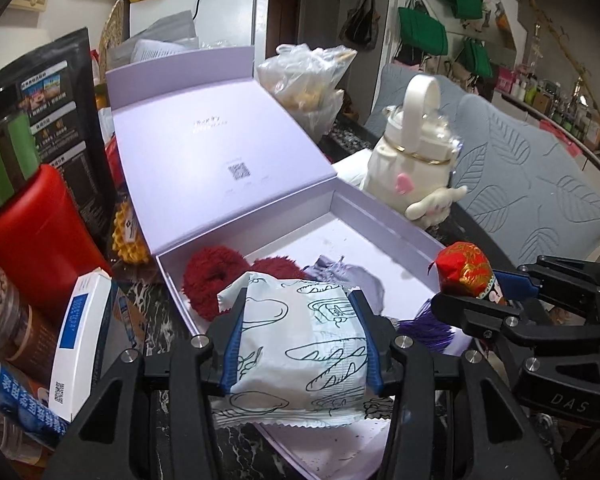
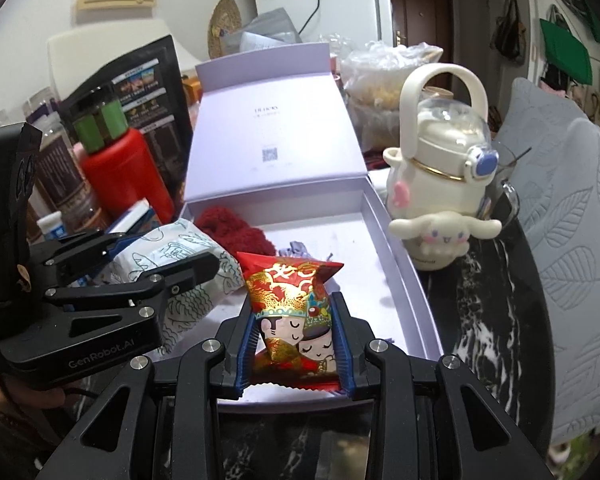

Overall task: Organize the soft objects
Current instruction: 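Open the right gripper in the box while the left releases the snack pack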

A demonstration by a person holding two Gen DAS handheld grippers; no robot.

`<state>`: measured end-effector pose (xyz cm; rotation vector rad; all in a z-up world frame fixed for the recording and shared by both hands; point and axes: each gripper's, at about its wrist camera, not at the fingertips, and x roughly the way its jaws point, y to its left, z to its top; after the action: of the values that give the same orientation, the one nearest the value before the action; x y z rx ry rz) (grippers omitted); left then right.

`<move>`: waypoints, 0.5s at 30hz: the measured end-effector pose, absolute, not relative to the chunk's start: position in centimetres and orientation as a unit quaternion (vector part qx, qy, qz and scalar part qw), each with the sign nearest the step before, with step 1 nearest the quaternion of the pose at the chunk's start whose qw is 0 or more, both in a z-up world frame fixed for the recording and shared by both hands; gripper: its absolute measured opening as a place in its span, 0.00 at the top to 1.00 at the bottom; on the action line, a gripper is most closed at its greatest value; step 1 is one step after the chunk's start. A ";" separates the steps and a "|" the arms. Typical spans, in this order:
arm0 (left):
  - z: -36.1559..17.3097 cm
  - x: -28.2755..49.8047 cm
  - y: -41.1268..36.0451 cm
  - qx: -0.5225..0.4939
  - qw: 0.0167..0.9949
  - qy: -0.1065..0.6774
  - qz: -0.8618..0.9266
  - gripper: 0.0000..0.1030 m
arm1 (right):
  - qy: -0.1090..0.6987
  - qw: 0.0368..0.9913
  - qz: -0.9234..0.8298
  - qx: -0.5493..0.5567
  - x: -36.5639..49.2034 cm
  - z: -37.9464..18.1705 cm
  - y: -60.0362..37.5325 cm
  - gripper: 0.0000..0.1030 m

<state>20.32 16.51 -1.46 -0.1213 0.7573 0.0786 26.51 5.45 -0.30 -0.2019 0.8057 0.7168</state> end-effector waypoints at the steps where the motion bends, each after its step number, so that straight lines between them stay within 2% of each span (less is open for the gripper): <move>1: -1.6 20.4 16.5 -0.058 0.925 0.372 0.041 0.54 | 0.387 0.853 0.336 -0.097 26.7 -0.5 5.5 0.67; 5: -2.6 21.2 16.8 -0.061 0.912 0.402 0.052 0.53 | 0.394 0.853 0.326 -0.102 26.9 -1.0 5.5 0.62; 7: -3.2 21.5 17.0 -0.063 0.906 0.413 0.061 0.50 | 0.397 0.854 0.322 -0.103 27.0 -1.2 5.4 0.54; 11: -3.0 21.3 16.7 -0.050 0.910 0.406 0.073 0.37 | 0.404 0.853 0.315 -0.101 27.2 -1.5 5.1 0.54; 15: -2.0 20.8 16.6 -0.043 0.916 0.390 0.082 0.33 | 0.403 0.855 0.312 -0.096 27.2 -1.2 4.7 0.54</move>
<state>20.77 16.57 -2.01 -0.0879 0.8036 0.1686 27.17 4.74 -1.23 -0.2020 0.8473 0.6557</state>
